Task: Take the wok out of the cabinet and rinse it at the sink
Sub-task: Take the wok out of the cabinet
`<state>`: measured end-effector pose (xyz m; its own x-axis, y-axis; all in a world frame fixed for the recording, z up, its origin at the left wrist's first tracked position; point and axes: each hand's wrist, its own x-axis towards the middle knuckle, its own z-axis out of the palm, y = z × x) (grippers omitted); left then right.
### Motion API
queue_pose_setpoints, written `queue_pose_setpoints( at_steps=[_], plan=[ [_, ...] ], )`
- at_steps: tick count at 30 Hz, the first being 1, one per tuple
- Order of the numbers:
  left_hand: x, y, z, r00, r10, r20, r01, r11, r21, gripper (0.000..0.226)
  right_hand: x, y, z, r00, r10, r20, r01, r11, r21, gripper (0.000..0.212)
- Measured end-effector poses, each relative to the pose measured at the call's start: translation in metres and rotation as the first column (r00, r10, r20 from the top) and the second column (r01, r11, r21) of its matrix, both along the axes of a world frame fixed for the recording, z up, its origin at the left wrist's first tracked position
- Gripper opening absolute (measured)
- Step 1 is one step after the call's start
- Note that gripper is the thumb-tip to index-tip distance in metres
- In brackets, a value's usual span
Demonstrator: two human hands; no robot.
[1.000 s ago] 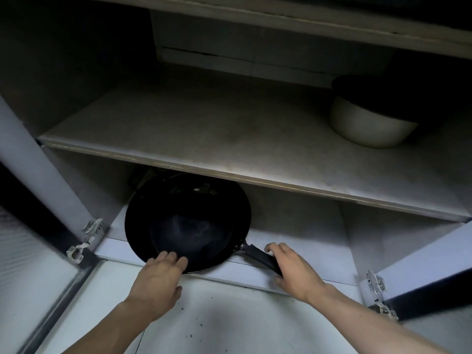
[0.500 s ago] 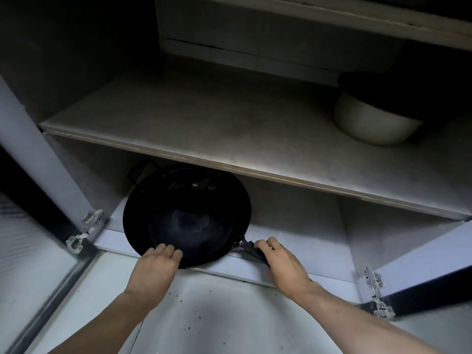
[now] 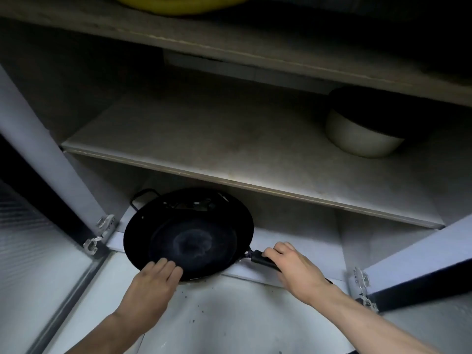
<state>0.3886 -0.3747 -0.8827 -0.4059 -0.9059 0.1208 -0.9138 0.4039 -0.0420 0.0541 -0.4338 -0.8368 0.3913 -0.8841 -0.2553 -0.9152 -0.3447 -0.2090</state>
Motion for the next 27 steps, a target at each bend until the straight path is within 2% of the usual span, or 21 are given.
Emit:
queue_pose_setpoints(
  at_steps=[6,11,19,27],
  plan=[
    [-0.007,0.058,0.066,0.997,0.026,-0.069,-0.018,0.994,0.110,0.047,-0.003,0.037,0.070,0.996,0.052,-0.079,-0.039,0.987,0.159,0.062],
    [-0.009,0.108,0.150,0.984,0.099,-0.149,-0.069,0.979,0.192,0.047,0.002,0.069,0.156,0.995,0.077,-0.068,-0.060,0.973,0.225,0.066],
    [-0.005,0.174,0.310,0.983,0.134,-0.128,-0.103,0.969,0.223,0.018,0.016,0.117,0.310,0.989,0.143,-0.031,-0.127,0.947,0.294,0.061],
    [-0.007,0.235,0.446,0.977,0.178,-0.121,-0.133,0.941,0.311,0.036,0.017,0.172,0.453,0.983,0.173,-0.055,-0.149,0.943,0.299,0.056]
  ],
)
